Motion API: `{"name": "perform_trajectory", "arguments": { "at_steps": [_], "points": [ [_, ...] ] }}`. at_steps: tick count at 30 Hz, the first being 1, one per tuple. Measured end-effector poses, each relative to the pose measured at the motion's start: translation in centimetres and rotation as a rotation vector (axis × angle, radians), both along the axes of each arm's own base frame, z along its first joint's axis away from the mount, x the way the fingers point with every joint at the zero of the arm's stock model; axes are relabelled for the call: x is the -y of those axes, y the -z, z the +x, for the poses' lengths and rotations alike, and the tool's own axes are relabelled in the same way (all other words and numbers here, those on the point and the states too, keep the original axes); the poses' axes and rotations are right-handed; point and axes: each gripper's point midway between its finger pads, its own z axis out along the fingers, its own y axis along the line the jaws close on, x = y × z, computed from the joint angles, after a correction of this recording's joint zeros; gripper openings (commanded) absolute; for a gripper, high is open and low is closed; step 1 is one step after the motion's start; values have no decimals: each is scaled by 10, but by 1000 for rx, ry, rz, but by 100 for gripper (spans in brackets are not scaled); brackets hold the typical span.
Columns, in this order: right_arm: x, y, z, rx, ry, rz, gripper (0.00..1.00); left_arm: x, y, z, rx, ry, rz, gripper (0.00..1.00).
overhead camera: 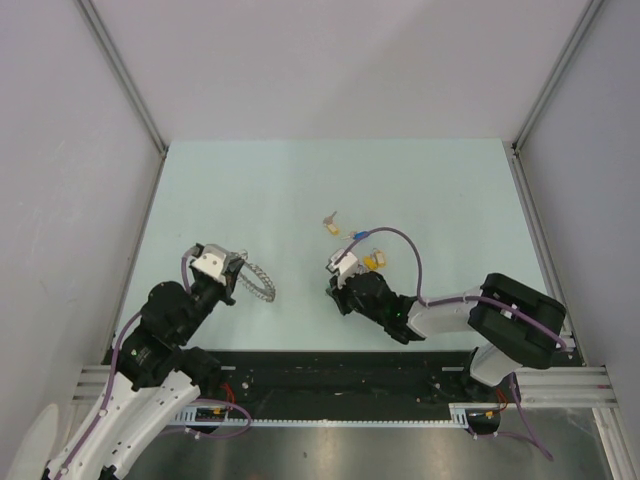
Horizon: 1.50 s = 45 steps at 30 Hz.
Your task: Put the keys on the keyring
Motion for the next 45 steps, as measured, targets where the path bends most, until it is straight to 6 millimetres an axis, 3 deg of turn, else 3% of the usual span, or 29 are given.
{"name": "perform_trajectory", "arguments": {
  "at_steps": [7, 13, 22, 25, 29, 36, 40, 45],
  "points": [
    [3, -21, 12, 93, 7, 196, 0, 1, 1, 1, -4, 1, 2, 1],
    [-7, -53, 4, 166, -33, 296, 0, 1, 1, 1, -6, 1, 4, 1],
    [17, -104, -15, 220, -58, 362, 0, 1, 2, 1, -7, 2, 4, 1],
    [22, -112, -22, 211, -74, 361, 0, 2, 3, 2, -13, 2, 8, 1],
    [24, -92, -26, 148, -85, 303, 0, 2, 5, 3, -21, 3, 13, 1],
    [8, -17, -17, -33, -93, 163, 0, 2, 5, 3, -22, 3, 13, 1],
    [-13, -13, -4, -24, -108, 207, 0, 2, 5, 3, -22, 3, 13, 1],
    [-18, 14, 7, -32, -97, 212, 0, 2, 5, 3, -22, 3, 14, 1]
  ]
}}
